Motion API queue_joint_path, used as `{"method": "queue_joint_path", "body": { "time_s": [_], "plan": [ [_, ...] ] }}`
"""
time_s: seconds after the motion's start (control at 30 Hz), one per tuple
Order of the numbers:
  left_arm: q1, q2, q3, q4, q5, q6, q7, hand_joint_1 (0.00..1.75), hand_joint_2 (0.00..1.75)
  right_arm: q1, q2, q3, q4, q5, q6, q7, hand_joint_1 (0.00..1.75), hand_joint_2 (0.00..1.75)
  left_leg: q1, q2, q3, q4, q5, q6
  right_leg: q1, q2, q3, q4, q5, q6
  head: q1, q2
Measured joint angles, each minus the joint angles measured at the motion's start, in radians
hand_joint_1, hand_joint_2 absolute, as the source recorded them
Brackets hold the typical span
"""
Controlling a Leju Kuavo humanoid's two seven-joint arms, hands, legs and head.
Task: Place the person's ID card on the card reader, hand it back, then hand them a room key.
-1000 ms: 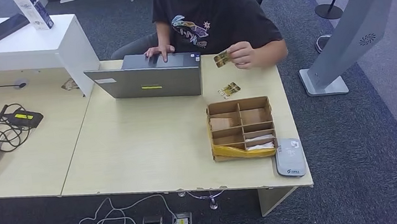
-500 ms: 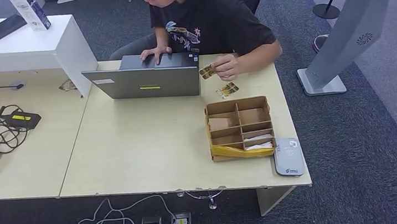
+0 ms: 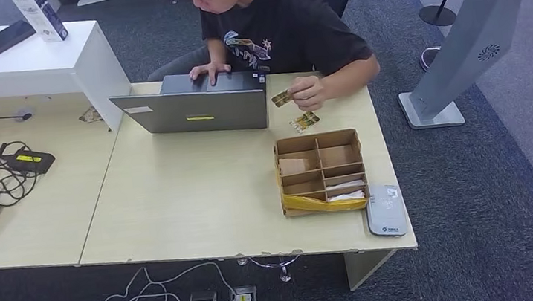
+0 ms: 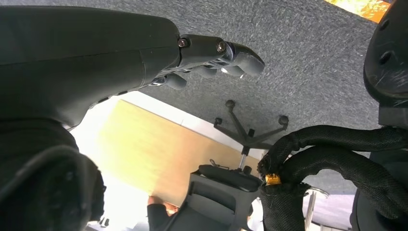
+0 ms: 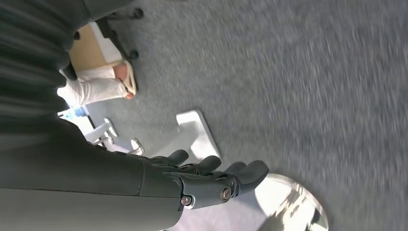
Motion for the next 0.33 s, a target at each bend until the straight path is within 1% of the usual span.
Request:
{"method": "queue_joint_path", "body": {
  "time_s": [0.33],
  "plan": [
    [-0.003, 0.019, 0.002, 0.000, 0.012, 0.000, 0.003, 0.00, 0.00, 0.004, 0.041, 0.005, 0.058, 0.000, 0.010, 0.008, 0.00, 1.75, 0.000, 0.000, 0.000, 0.000, 0.000, 0.000, 0.000, 0.000, 0.000, 0.000, 0.000, 0.000, 0.000, 0.000]
  ]
}}
